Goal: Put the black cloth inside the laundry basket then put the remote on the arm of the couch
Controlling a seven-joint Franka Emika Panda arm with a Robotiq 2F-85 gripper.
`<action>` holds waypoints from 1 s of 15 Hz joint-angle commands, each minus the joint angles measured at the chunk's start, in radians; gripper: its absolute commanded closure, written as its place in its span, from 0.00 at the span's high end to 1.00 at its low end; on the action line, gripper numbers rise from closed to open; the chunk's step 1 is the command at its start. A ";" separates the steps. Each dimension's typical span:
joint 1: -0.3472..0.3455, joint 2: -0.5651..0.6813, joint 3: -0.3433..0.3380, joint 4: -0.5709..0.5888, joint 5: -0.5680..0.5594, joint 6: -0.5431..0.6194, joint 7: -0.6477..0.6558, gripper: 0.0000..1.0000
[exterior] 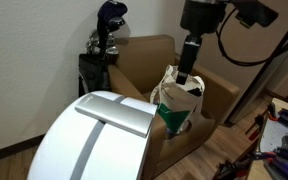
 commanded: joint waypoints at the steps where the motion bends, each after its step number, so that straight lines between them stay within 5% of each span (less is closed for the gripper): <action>1: 0.032 -0.068 0.023 0.053 0.019 -0.056 -0.033 1.00; 10: 0.051 -0.052 0.031 0.084 0.013 -0.034 0.030 1.00; 15: 0.071 0.027 0.101 0.160 0.026 -0.048 0.034 1.00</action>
